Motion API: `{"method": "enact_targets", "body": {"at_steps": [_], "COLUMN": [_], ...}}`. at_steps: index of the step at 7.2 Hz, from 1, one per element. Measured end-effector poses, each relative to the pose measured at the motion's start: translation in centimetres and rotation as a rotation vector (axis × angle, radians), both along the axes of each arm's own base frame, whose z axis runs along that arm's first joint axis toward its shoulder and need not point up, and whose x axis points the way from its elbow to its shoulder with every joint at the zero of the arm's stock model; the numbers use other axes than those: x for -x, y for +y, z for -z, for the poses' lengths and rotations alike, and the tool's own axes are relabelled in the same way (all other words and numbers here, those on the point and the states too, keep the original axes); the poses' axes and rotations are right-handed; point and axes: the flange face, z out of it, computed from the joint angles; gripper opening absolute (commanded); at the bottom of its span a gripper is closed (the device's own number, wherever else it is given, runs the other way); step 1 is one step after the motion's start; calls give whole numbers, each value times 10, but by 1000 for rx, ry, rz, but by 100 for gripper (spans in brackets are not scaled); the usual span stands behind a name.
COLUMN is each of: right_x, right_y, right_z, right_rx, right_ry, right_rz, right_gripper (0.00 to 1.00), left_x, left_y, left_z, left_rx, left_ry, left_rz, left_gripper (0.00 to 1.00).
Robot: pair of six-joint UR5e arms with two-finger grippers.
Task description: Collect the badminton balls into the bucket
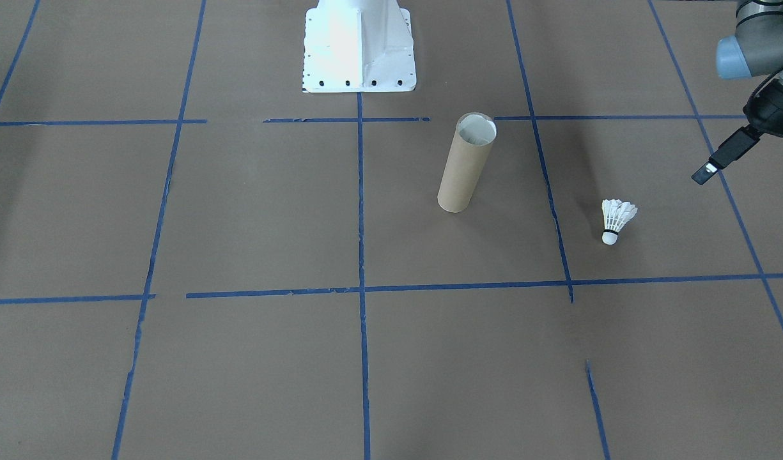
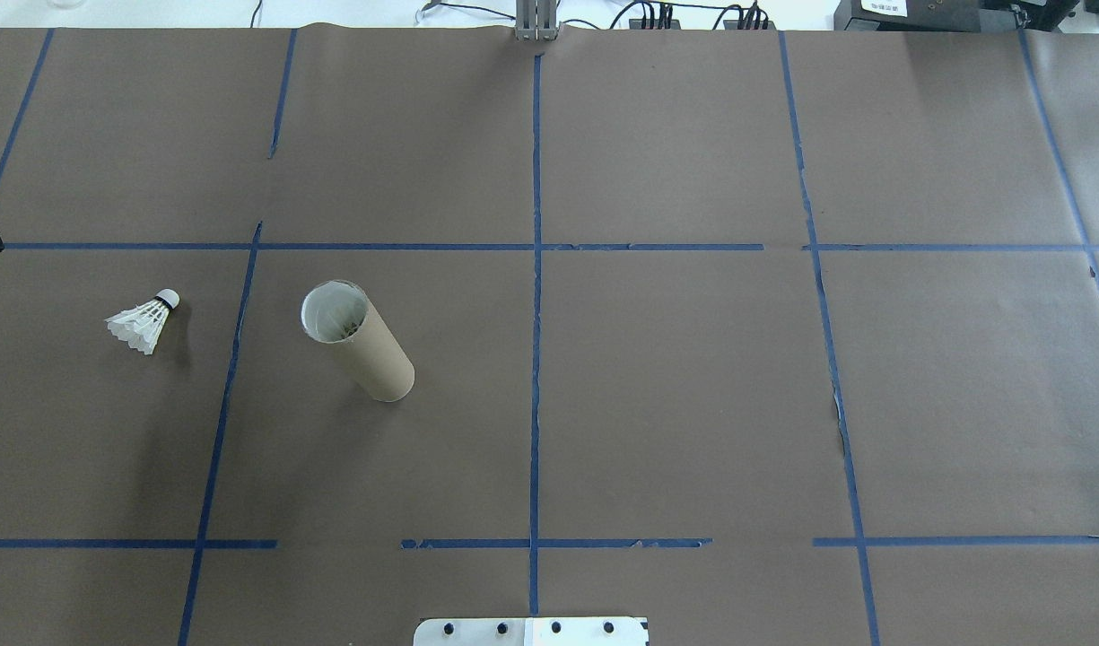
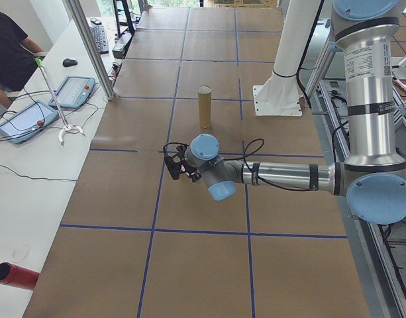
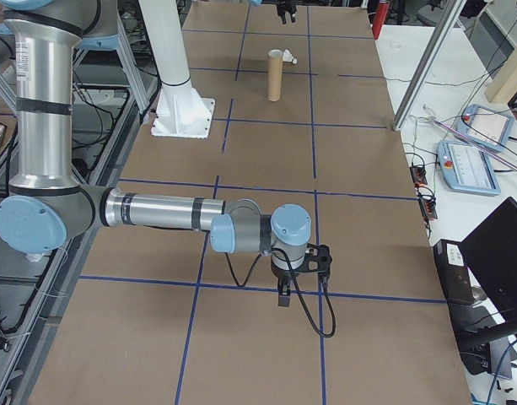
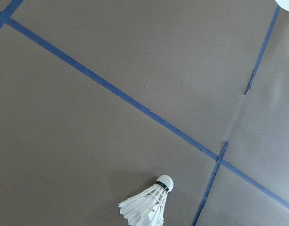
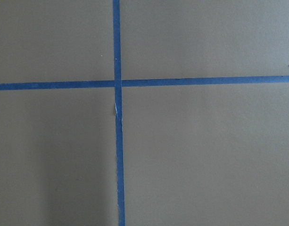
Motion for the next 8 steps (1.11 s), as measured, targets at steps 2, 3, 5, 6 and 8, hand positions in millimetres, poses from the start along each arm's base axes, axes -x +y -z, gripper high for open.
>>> {"method": "enact_targets", "body": {"at_steps": [2, 3, 5, 6, 8], "right_x": [0, 0, 0, 0, 0], "right_y": [0, 0, 0, 0, 0], "right_z": [0, 0, 0, 0, 0], "right_rx": [0, 0, 0, 0, 0], "right_ry": [0, 0, 0, 0, 0], "right_rz": [0, 0, 0, 0, 0], "right_gripper": [100, 100, 100, 100, 100], "left_x": [-49, -75, -98, -106, -130], "left_y": [9, 14, 18, 12, -2], "left_z": [2, 3, 0, -5, -10], "left_rx": [83, 108, 146, 165, 199], "left_ry": [64, 74, 84, 86, 92], "left_rz": [78, 104, 131, 153, 187], "left_gripper": [100, 100, 100, 100, 98]}}
